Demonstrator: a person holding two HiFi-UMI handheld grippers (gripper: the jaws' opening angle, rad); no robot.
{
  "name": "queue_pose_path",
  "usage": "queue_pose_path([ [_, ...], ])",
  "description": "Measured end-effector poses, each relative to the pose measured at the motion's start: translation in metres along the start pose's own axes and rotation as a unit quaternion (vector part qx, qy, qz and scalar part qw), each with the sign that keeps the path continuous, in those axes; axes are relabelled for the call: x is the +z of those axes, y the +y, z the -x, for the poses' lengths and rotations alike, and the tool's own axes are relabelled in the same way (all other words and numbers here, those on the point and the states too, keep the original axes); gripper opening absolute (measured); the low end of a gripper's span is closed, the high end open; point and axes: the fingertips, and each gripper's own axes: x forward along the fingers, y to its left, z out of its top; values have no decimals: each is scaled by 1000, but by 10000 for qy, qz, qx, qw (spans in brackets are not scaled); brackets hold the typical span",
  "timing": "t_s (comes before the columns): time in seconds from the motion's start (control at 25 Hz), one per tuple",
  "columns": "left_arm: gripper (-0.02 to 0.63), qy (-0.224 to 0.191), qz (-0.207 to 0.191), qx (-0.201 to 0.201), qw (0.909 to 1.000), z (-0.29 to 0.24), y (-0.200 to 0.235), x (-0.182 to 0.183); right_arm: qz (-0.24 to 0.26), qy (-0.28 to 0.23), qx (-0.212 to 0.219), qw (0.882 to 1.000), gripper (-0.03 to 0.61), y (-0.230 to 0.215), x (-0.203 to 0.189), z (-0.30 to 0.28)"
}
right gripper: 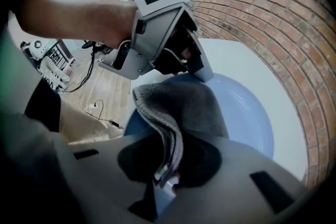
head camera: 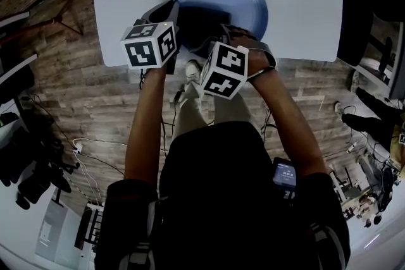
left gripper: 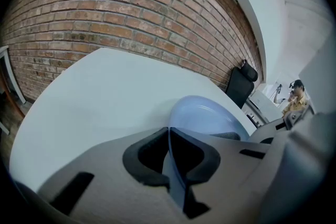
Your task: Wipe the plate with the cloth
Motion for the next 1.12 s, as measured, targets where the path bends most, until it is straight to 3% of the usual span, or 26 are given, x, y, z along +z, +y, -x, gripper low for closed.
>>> queue_pose_path([
  [1.12,28,18,5,-134,9999,1,-3,0,-784,-208,-308,9962,54,-54,-8,5],
])
